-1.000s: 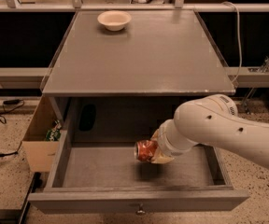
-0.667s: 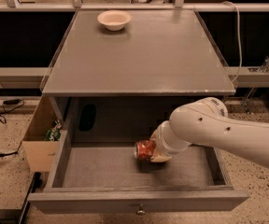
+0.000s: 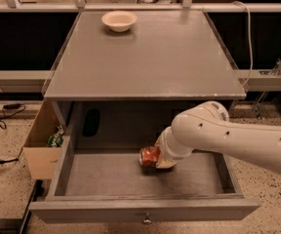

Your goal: Place coke can into top drawer

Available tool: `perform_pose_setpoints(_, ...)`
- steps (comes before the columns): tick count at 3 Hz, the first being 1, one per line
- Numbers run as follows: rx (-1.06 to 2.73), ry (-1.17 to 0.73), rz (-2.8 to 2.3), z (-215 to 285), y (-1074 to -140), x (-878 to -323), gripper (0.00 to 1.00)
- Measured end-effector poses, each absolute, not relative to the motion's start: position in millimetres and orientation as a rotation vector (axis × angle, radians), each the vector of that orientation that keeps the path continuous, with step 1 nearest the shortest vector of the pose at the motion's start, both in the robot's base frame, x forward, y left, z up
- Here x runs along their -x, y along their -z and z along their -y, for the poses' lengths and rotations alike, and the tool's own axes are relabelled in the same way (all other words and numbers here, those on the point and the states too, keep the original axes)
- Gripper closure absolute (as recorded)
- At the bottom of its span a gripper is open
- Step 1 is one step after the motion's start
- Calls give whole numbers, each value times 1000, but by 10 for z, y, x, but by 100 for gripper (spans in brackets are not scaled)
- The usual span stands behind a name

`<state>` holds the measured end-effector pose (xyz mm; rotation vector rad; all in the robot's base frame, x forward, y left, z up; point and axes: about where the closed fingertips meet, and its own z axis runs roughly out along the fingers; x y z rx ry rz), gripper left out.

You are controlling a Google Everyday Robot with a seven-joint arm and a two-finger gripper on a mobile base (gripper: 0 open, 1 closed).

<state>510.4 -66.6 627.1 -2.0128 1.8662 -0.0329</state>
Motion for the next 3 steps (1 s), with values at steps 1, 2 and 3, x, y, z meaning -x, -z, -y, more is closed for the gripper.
perform_pose_setpoints(1, 2032, 44, -1869, 660, -6203, -5122, 100)
perform_pose_setpoints(2, 2035, 45, -1869, 658, -6196, -5124, 83)
perform_pose_setpoints(3, 2035, 45, -1869, 658, -6196, -5124, 61)
